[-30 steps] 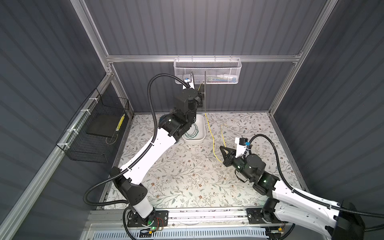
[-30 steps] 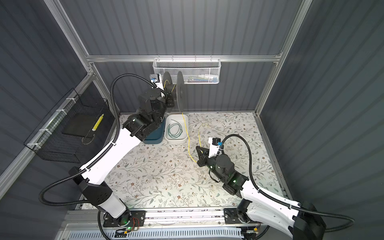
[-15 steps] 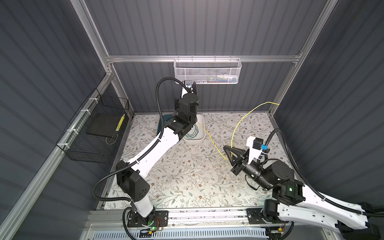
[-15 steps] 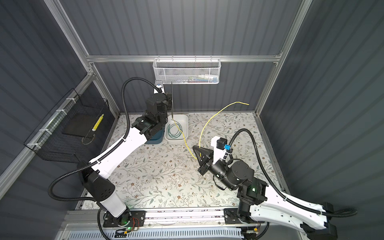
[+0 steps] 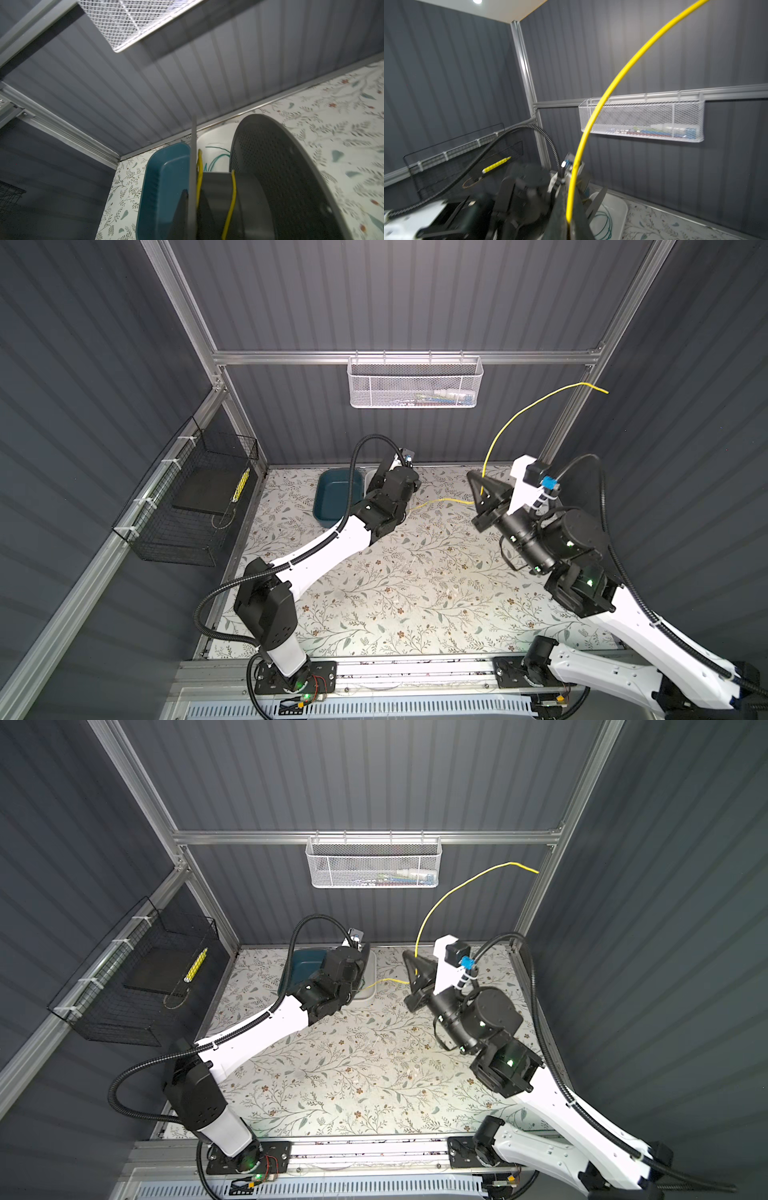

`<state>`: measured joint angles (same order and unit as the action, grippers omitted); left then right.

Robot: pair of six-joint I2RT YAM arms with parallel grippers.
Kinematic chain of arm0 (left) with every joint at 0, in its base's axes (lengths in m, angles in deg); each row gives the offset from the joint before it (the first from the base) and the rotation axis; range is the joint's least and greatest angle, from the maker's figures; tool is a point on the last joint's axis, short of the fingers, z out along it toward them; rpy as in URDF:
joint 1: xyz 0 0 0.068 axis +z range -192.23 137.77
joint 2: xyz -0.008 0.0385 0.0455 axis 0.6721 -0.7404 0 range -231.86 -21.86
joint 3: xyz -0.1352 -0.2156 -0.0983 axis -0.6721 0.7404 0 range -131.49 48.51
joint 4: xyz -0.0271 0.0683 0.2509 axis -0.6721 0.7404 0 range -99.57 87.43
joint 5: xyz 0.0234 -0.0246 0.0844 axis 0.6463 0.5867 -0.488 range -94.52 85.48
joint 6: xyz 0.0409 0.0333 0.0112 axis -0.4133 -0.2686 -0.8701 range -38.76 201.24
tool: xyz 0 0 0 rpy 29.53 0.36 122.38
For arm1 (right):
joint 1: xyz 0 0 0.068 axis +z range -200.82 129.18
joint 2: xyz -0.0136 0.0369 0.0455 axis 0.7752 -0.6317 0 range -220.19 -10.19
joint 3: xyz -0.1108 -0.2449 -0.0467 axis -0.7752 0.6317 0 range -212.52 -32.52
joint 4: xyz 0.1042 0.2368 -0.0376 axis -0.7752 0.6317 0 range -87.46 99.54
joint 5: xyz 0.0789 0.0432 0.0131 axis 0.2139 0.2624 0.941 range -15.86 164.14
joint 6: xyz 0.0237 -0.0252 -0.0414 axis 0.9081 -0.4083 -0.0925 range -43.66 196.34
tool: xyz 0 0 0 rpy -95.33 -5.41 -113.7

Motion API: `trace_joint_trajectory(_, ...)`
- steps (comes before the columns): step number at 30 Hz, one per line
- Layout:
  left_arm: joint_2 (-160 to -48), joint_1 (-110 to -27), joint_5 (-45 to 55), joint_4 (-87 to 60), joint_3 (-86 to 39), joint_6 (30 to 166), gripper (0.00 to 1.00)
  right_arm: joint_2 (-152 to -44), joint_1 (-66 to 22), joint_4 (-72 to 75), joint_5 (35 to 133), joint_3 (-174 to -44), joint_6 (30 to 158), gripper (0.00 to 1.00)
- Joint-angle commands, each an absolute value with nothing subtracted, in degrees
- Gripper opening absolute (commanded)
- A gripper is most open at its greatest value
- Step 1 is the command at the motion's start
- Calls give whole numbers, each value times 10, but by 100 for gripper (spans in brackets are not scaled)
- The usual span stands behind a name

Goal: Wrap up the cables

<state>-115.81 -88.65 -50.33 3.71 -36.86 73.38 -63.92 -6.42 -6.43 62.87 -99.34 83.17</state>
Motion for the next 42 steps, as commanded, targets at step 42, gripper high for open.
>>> trace_joint_trajectory(42,-952,-917,-87,364,-146,958,0,-1117,-508,-721,1042,-841,1507,10)
